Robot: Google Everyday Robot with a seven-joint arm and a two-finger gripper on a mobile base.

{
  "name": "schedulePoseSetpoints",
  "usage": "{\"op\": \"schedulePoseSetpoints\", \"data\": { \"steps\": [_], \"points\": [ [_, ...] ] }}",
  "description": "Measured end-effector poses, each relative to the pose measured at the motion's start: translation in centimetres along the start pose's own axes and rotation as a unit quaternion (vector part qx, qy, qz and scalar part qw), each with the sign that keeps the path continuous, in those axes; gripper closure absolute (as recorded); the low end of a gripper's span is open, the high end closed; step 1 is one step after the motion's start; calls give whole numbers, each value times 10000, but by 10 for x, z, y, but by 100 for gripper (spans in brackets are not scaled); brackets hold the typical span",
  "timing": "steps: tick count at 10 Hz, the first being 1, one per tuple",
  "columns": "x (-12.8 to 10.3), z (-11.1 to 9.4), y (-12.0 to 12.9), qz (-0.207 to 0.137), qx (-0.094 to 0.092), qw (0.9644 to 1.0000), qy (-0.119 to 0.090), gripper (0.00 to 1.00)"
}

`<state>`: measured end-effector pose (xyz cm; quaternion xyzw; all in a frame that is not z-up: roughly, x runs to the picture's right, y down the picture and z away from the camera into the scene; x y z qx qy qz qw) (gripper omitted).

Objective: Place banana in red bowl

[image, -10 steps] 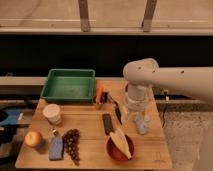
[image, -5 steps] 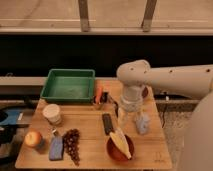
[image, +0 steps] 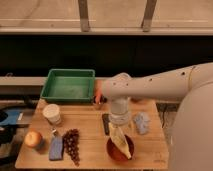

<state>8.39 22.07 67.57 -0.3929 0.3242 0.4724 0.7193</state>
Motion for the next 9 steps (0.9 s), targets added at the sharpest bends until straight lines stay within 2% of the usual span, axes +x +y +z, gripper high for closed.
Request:
{"op": "schedulePoseSetpoints", "data": {
  "steps": [6, 9],
  "points": [
    [-13, 43, 9, -116, -226, 9984, 506, 38],
    [-9, 53, 9, -81, -284, 9976, 620, 38]
  ]
}}
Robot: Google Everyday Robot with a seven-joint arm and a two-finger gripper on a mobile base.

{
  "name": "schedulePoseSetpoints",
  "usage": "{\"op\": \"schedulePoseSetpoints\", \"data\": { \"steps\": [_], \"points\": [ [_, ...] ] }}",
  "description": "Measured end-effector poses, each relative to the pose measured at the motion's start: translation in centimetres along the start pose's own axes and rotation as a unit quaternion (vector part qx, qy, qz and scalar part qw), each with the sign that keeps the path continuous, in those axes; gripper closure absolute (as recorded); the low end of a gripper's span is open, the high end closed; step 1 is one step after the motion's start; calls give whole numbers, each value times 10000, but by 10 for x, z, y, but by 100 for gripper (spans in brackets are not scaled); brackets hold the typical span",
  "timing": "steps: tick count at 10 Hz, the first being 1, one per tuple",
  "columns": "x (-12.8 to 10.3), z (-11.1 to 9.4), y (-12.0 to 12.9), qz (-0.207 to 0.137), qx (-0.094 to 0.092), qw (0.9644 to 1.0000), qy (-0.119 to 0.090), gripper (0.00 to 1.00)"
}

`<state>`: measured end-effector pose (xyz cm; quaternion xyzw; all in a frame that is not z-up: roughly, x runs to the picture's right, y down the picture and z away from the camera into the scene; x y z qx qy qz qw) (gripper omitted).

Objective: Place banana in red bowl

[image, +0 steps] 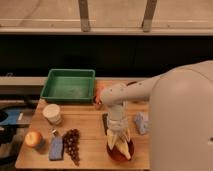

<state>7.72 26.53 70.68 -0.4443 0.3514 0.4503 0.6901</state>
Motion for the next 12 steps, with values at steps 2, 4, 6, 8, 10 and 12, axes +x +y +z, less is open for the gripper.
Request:
{"op": "schedulePoseSetpoints", "data": {
  "steps": [2, 4, 6, 8, 10, 12],
  "points": [
    [4, 5, -2, 69, -39, 10000, 17, 54],
    [5, 8, 0, 106, -66, 9999, 22, 71],
    [8, 7, -1, 178, -118, 9998, -33, 92],
    [9, 5, -2, 228, -149, 9996, -93, 100],
    [10, 1, -4, 267, -167, 9993, -177, 100],
    [14, -14, -12, 383, -217, 9982, -403, 100]
  ]
}}
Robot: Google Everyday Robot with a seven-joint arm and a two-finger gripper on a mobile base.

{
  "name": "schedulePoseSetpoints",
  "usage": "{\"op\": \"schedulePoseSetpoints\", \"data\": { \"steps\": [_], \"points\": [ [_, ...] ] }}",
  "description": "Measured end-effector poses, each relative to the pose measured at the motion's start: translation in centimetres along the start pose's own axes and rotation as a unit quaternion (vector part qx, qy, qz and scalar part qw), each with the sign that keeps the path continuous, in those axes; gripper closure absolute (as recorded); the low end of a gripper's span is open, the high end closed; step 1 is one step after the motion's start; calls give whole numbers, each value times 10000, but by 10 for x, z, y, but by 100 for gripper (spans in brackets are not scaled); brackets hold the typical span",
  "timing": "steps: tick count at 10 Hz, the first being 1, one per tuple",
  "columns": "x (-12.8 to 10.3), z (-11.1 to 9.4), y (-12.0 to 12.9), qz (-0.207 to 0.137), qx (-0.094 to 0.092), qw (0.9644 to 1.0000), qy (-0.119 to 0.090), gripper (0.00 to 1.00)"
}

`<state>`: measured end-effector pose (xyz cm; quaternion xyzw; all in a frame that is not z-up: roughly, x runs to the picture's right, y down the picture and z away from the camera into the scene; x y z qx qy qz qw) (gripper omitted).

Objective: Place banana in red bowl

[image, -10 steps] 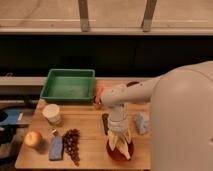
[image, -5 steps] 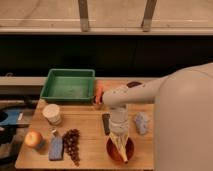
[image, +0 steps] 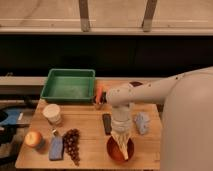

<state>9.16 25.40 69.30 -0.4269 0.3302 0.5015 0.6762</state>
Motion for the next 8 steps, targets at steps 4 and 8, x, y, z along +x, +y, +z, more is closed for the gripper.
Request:
{"op": "schedulePoseSetpoints", "data": {
  "steps": [4, 8],
  "points": [
    [4, -66, -26, 334, 2, 9965, -773, 100],
    [-25, -147, -64, 680, -135, 9834, -1676, 100]
  ]
}}
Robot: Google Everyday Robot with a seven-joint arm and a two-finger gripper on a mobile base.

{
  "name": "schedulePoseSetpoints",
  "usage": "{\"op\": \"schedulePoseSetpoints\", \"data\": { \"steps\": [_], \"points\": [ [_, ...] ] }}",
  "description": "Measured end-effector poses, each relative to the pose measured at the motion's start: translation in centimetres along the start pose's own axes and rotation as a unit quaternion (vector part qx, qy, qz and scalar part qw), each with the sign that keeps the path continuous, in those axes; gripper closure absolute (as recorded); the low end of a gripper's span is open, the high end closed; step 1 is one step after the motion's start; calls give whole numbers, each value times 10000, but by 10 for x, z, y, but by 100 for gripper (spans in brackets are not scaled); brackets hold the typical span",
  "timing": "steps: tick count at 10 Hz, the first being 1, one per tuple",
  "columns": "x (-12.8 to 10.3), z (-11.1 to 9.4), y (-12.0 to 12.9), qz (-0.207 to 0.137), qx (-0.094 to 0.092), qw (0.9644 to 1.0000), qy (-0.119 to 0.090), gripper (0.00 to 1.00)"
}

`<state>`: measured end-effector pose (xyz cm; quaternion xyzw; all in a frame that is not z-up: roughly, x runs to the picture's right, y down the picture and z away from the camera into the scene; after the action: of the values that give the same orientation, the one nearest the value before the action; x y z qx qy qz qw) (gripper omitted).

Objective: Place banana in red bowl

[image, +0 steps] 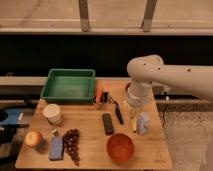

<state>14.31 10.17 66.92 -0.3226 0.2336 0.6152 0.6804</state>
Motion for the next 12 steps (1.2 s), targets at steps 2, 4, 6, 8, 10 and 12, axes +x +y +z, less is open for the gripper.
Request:
{"op": "schedulePoseSetpoints", "data": {
  "steps": [2, 4, 6, 8, 10, 12],
  "points": [
    [-19, -25, -6, 124, -58, 9995, -289, 100],
    [-21, -39, -7, 192, -96, 9986, -492, 100],
    [-18, -36, -8, 237, -116, 9984, -504, 100],
    [-11, -21, -1, 191, -118, 9990, -375, 100],
    [3, 5, 11, 91, -39, 9999, -109, 100],
    [23, 34, 31, -122, 78, 9996, 246, 100]
  ]
}}
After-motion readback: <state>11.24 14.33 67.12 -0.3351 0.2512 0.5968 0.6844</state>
